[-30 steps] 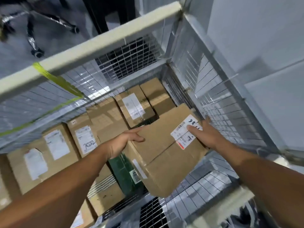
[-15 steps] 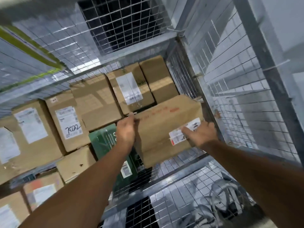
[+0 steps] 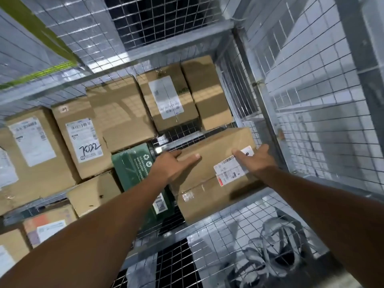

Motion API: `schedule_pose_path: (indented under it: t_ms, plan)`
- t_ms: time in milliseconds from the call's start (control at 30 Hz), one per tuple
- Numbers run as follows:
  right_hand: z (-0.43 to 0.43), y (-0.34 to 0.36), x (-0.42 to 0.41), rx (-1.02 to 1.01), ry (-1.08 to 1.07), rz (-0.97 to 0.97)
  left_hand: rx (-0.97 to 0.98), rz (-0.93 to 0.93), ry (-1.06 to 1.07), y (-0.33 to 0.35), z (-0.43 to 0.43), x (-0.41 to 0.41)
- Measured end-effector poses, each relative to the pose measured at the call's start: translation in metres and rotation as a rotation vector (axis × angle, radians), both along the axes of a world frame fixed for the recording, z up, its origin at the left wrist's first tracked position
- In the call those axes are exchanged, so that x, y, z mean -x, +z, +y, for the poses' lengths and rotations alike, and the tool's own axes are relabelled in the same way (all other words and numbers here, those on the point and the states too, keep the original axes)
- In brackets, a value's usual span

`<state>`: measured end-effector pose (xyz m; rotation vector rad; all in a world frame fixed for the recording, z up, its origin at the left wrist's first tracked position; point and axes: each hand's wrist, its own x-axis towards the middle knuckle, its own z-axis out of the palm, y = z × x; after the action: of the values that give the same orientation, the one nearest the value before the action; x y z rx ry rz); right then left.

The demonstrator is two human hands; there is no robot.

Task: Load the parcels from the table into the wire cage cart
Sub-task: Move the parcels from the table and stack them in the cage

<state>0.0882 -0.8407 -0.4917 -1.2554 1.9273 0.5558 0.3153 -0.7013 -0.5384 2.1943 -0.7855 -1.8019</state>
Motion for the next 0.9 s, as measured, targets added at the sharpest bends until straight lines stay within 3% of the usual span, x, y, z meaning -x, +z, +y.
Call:
schedule_pose_path:
  t_ms: [67,167,233,300,467,600,733,900]
  plan:
    - [0.008,-0.007,-0.003,0.018,0.11,0.009,0.07,-0.094,0.031,-0.008,-0.001,0.002]
    - [0.018,-0.021,-0.005,0.037,0.529,0.034,0.1,-0.346,-0.261,-0.022,-0.001,0.007]
    - [0.018,-0.024,-0.011,0.008,0.865,0.062,0.07,-0.317,-0.389,-0.031,0.003,0.011]
    - [0.017,-0.029,-0.016,0.024,1.035,0.052,0.082,-0.182,-0.384,-0.039,0.005,0.009]
    - [0.023,-0.035,-0.022,0.112,1.064,0.034,0.082,-0.02,-0.355,-0.048,-0.004,0.0]
    - [0.016,-0.026,-0.039,0.024,1.058,0.053,0.044,0.07,-0.425,-0.045,-0.014,-0.007]
    - [0.016,0.019,-0.053,0.039,0.927,0.007,0.141,-0.096,-0.294,-0.007,-0.004,-0.016]
    - [0.035,0.129,-0.069,0.137,0.622,-0.086,0.314,-0.291,-0.445,0.107,0.024,-0.041]
